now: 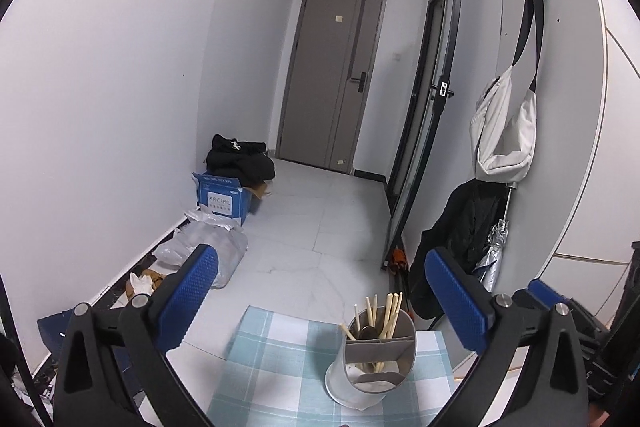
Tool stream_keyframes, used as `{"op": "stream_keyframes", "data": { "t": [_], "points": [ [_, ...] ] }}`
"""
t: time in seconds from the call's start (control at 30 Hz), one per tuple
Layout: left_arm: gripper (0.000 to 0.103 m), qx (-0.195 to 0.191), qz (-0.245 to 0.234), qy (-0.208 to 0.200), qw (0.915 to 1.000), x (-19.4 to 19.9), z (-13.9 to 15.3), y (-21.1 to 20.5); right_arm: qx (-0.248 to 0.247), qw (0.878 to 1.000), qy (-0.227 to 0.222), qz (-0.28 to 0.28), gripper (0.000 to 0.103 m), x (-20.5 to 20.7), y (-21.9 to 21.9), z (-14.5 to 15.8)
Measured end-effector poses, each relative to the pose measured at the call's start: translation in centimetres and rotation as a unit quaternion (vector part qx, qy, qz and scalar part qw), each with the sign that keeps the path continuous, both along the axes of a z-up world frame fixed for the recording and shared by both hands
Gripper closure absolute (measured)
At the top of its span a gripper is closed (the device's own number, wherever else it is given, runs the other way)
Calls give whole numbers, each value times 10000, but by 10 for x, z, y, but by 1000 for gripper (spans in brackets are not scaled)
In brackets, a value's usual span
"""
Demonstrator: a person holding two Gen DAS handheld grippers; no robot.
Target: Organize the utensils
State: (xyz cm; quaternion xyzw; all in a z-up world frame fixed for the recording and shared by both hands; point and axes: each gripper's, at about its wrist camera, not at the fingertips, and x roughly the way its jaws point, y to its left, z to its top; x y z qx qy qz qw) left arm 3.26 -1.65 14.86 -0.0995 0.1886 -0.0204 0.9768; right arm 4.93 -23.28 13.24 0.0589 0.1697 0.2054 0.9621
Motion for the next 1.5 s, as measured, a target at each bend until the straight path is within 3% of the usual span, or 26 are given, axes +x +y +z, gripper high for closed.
{"op": "stream_keyframes", "data": {
  "t": [0.13, 0.87, 1.13, 1.5],
  "points": [
    [1, 23, 65, -85, 9999, -15, -3, 5, -168, 9991, -214, -340, 20, -18, 0, 5],
    [1, 125, 228, -365, 9990, -66, -41, 6, -273, 9968, -505, -557, 9, -90, -6, -35],
    [1, 201, 264, -393, 9987, -69, -56, 1, -464, 9951, -686, -549, 6, -101, -3, -58],
    [1, 343, 145, -253, 9990, -62, -91, -9, -581, 9946, -558, -648, 6, -96, -4, -93]
  ]
}}
